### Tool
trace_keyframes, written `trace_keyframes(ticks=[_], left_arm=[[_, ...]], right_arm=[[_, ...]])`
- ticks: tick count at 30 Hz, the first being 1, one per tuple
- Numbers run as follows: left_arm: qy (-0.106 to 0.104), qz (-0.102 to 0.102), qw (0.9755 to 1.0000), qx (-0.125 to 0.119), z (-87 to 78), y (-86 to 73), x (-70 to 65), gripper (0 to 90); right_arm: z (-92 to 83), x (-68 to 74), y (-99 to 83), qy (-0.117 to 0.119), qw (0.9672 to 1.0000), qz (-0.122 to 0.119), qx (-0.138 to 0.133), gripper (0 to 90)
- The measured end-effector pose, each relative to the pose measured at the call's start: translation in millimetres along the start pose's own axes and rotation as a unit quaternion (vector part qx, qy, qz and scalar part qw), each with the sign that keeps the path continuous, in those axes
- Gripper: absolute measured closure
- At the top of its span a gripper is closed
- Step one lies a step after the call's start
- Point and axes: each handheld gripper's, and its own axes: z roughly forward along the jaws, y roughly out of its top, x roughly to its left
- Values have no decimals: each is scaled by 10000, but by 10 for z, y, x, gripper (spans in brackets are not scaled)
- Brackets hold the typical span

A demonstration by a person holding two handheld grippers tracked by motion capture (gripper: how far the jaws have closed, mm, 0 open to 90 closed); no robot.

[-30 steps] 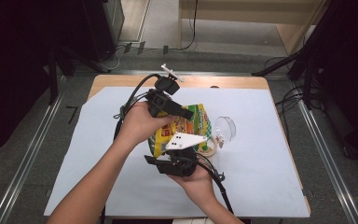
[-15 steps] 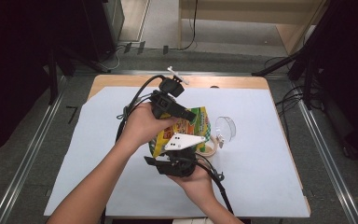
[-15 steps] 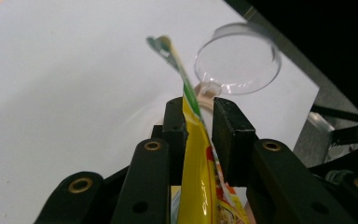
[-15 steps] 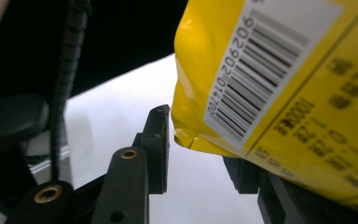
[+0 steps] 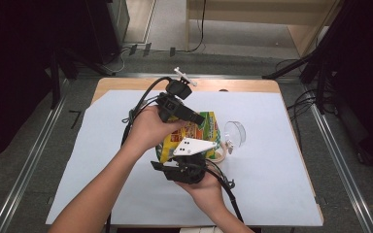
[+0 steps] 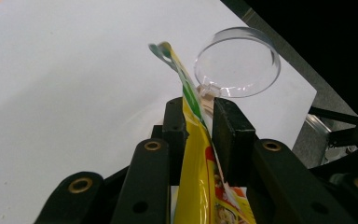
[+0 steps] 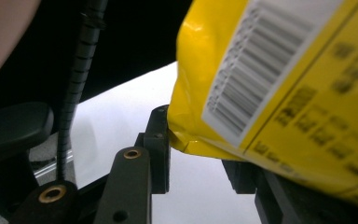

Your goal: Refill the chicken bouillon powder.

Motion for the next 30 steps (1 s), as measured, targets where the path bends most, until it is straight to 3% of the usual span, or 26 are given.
trace_keyframes(ticks=[13,18,23,30], left_arm=[[-131,35,9999,-106,-17,-94,13,755],[-295,-75,9993,-217,-49,-180,66,760],[-449,-88,9986,-278,-68,-256,105,771],[-503,-92,9983,-281,-81,-345,161,780]], right_arm=[[63,4,-52,-85,9996,-208,159,645],[95,21,-95,-96,9990,-391,194,639],[131,45,-146,-27,9990,-389,235,613],[162,62,-205,-12,9985,-463,302,595]])
